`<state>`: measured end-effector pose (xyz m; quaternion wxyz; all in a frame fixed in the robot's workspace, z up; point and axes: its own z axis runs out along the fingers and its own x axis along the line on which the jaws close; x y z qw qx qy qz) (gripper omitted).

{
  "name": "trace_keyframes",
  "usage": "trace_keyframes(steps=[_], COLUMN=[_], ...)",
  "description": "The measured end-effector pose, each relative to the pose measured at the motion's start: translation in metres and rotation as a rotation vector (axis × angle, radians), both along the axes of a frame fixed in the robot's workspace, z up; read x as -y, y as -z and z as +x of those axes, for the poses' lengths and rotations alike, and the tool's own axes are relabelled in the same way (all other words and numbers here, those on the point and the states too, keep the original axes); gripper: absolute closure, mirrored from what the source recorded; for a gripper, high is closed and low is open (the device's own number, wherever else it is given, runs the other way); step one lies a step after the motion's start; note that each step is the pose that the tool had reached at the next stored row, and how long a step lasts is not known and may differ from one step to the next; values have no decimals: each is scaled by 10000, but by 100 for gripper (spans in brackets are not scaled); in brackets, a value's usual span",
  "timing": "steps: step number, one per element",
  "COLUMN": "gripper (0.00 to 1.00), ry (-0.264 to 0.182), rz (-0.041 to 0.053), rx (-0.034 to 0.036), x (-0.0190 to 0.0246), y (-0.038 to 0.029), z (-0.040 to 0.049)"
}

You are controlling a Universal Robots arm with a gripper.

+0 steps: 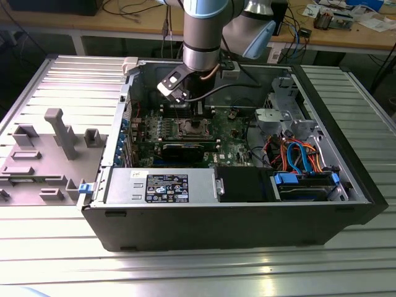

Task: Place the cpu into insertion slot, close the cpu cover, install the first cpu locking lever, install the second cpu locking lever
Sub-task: 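Install the first cpu locking lever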

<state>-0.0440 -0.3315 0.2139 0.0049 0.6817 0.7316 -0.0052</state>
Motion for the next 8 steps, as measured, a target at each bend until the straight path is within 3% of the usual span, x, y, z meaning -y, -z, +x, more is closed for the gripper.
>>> trace_keyframes(steps=[8], gripper=[89], ry=[0], rz=[1], rx=[0], x=[0], y=[-149], z=[0])
